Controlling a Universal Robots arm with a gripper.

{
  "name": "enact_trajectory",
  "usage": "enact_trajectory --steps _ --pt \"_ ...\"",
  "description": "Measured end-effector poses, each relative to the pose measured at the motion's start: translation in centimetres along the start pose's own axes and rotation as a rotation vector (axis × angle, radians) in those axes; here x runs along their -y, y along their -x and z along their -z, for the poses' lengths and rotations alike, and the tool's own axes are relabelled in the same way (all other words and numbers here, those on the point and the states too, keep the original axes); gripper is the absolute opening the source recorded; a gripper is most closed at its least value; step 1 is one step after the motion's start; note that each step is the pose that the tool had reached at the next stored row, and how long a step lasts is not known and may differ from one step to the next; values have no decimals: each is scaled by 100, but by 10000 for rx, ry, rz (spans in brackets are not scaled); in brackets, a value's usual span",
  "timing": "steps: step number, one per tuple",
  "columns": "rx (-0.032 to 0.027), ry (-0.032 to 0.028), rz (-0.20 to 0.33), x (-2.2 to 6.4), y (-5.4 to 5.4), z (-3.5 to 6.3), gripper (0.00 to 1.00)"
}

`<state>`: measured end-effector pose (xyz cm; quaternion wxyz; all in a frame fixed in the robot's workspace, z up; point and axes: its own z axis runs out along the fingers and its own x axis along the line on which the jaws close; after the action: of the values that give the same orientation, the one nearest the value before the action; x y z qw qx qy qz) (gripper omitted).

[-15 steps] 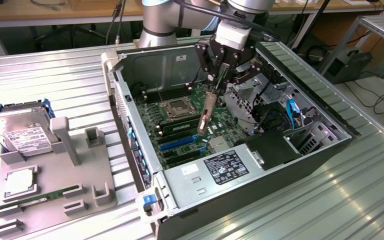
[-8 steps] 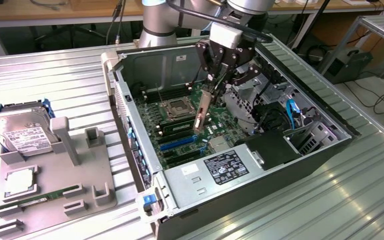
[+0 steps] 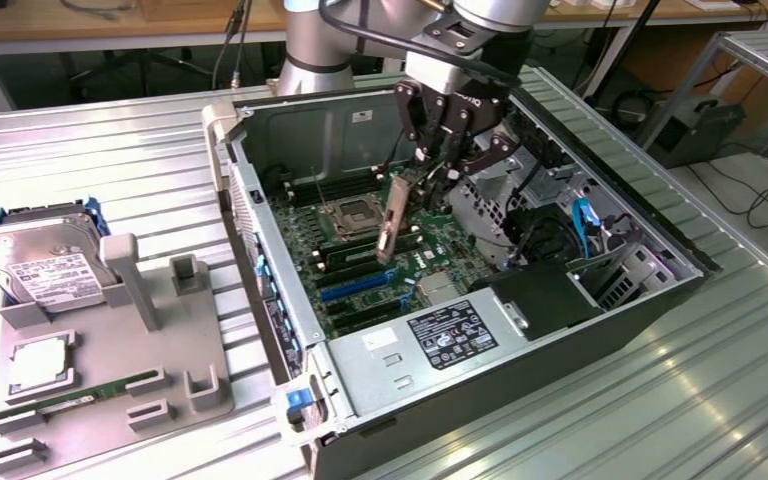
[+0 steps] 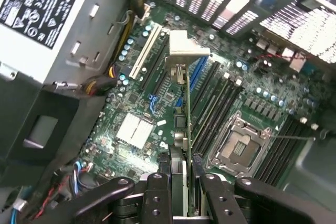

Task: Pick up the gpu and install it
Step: 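Insert the gpu into the slot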

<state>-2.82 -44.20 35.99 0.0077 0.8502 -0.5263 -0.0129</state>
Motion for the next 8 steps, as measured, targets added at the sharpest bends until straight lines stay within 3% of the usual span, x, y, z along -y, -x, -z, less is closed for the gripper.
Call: enact_trajectory --steps 8 --pt "41 -21 -1541 1 0 -24 26"
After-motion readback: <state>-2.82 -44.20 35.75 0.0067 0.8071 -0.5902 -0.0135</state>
